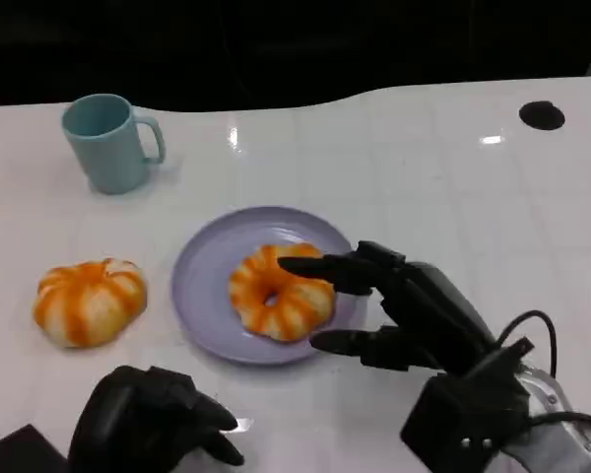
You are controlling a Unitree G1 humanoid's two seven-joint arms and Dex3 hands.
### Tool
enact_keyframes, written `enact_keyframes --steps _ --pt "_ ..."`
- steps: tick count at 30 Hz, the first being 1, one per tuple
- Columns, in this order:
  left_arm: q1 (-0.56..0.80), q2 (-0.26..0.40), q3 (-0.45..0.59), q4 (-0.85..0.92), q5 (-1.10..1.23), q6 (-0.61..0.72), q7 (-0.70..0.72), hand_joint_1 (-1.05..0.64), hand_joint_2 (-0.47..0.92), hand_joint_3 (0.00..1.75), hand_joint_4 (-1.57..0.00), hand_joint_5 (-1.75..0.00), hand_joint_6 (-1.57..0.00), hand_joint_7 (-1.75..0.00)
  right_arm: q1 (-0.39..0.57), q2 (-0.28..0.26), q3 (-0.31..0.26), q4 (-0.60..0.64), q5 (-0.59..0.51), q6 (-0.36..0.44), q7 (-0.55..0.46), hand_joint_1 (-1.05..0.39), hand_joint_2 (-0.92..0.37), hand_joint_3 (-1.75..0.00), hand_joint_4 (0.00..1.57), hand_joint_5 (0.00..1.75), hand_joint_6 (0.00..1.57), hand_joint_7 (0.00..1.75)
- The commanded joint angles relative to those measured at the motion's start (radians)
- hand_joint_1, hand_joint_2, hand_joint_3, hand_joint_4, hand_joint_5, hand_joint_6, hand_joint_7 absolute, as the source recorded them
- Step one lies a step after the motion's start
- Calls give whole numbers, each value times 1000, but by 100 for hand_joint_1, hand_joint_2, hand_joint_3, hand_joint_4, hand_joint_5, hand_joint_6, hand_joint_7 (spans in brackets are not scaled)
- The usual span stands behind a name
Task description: Grasp the bread from the table and place it into the plate.
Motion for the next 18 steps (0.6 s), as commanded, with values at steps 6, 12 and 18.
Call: enact_keyframes --steps 6,12,18 --pt "-2 9 3 6 -1 -10 7 -105 88 0 -154 -48 -157 -25 163 5 -101 -235 384 193 271 -18 -63 -79 49 140 53 92" --pt "-3 10 4 4 -4 -5 4 -105 88 0 -154 -47 -157 -25 231 -24 -163 -294 465 226 360 -13 -66 -85 64 144 62 115" --pt "-6 11 5 13 -4 -14 0 -105 88 0 -154 -47 -157 -24 297 -73 -205 -354 430 252 378 -17 -65 -87 62 163 55 148"
